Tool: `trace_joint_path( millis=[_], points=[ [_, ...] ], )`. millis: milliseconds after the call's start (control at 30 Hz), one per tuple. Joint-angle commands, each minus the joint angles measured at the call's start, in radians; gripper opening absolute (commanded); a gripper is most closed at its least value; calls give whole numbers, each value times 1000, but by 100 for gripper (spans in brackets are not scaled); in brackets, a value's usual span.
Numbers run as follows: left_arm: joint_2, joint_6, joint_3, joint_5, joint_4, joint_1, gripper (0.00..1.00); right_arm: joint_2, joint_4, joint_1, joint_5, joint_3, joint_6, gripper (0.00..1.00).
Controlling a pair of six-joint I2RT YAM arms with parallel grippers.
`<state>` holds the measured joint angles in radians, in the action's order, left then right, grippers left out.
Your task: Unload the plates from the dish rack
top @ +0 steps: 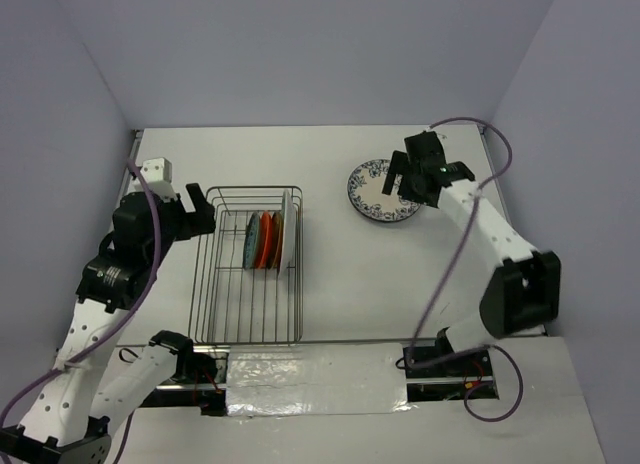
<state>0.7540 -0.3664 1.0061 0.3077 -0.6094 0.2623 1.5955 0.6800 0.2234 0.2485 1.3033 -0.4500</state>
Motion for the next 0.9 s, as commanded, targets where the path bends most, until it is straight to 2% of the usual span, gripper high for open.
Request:
trace_joint_path(
  millis=[0,67,100,233,367,433,500,533,567,600,667,800,867],
  points=[
    [-22,-120,58,-229,71,-11,100,-222,-79,89,-31,-36,31,100],
    [-35,-199,48,-402,147,-11,100,-294,-44,117,-51,-67,45,100],
    [-36,-200,48,-403,175,-11,100,-295,-36,123,-57,-67,46,100],
    [51,-357,45,-631,229,-9,100,-471,-33,134,-81,-171,48,100],
    [162,-390,31,-710,321,32,100,-598,-13,134,-136,-211,51,100],
    [203,-379,31,-675,349,118,100,-657,-4,136,-159,-234,62,100],
    [232,-361,54,-540,340,234,99,-696,13,136,-176,-257,66,100],
    [276,-329,74,-480,311,270,99,-710,21,137,-178,-265,69,100],
    [300,-321,95,-353,268,296,99,-723,32,136,-175,-272,70,100],
    [342,-318,121,-311,202,331,97,-749,38,136,-169,-285,70,100],
    [372,-319,117,-228,177,356,94,-784,47,136,-176,-292,70,100],
    [436,-318,83,-217,206,397,86,-825,64,137,-170,-306,74,100],
    [455,-327,77,-185,197,413,79,-833,66,136,-179,-312,73,100]
  ],
)
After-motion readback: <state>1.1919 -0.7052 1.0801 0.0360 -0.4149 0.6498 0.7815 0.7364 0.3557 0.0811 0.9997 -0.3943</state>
